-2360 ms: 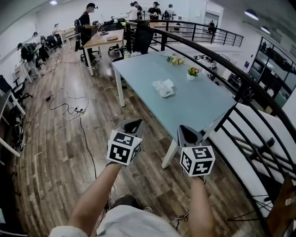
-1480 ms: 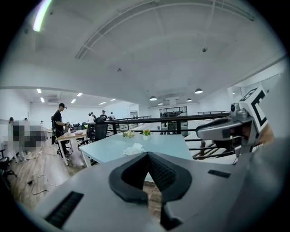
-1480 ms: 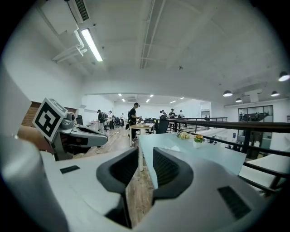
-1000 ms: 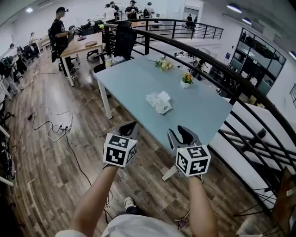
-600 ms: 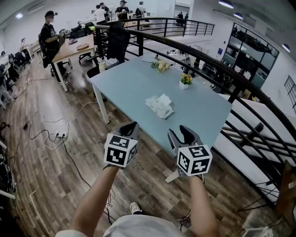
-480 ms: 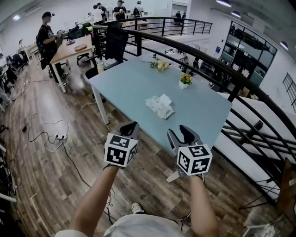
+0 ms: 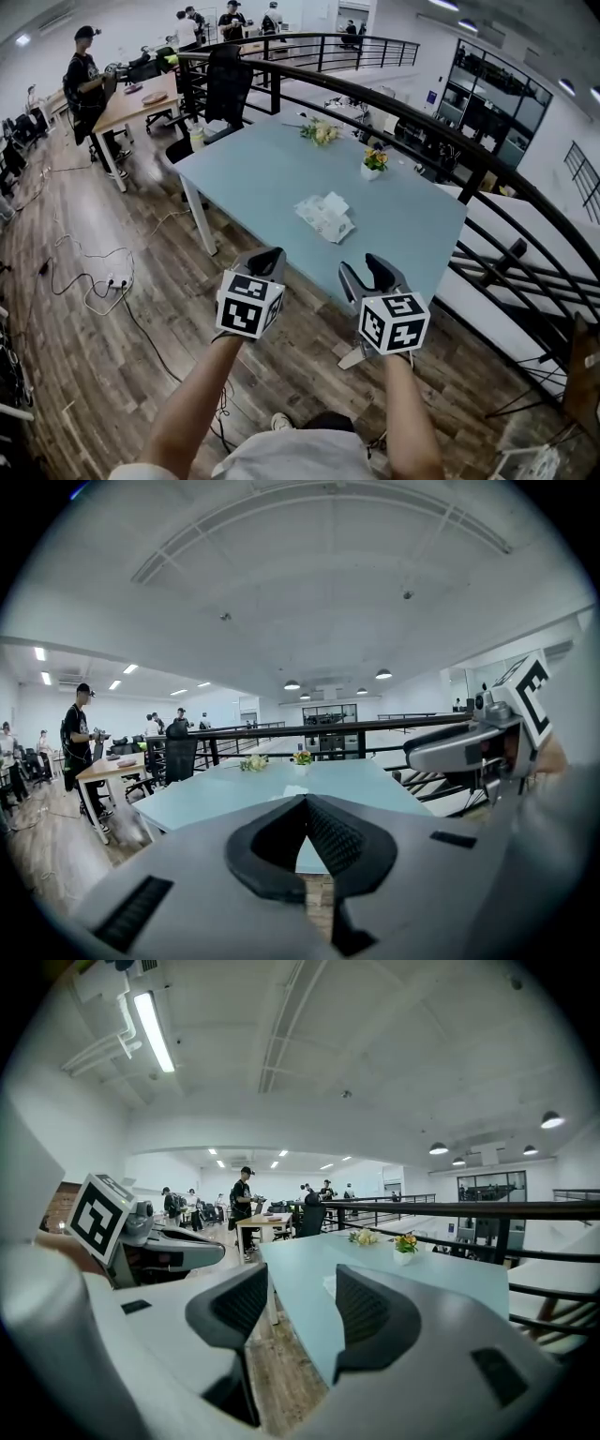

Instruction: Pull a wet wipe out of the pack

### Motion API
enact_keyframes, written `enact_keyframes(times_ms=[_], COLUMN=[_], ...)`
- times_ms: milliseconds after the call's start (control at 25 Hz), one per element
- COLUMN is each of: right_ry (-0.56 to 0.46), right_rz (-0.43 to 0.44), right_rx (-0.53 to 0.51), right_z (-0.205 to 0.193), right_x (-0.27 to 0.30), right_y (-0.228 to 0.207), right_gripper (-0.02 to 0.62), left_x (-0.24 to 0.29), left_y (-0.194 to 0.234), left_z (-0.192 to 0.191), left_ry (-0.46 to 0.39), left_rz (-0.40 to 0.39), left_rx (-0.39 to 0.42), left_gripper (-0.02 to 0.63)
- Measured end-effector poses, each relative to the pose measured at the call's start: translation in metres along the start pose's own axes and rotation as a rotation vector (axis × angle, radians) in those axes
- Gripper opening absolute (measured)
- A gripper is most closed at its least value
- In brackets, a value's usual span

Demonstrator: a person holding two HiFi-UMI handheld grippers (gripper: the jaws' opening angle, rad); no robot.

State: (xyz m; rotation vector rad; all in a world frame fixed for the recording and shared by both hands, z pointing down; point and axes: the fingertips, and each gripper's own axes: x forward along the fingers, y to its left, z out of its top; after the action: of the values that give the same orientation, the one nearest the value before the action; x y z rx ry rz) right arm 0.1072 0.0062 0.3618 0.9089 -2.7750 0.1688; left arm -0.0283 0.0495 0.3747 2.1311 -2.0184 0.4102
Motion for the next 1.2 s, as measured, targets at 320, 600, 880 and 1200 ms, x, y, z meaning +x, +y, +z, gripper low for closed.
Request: enact_keyframes(times_ms=[320,600,880,1200], right_ry=[-0.001,-0.013,-0.013,-0.005], right_rz=[-0.006,0.007,0.009,-0.005], right_rx=[0.009,0.008,0.013,0.022], right_z=[-0.003,0.002,0.008,0.014], right_x=[0.015,0.041,0.078,0.132], right_y=[-0.001,-0.007,-0.032,-0.079], right_gripper=[0.212,0.212,0.212,0.212], left_x=[0.009,0.025,0.066,0.134], left_y=[0.009,0.024,0.042,0.064], left_z=[-0.004,-0.002,0.005,0.017], left_ry=[0.005,0.011,0.02,0.035], left_rz=[0.003,0.018,0.019,0.011], left_rx=[0.016,0.022,0.023,0.028], left_gripper=[-0.005,-0.005,-0.005,-0.005])
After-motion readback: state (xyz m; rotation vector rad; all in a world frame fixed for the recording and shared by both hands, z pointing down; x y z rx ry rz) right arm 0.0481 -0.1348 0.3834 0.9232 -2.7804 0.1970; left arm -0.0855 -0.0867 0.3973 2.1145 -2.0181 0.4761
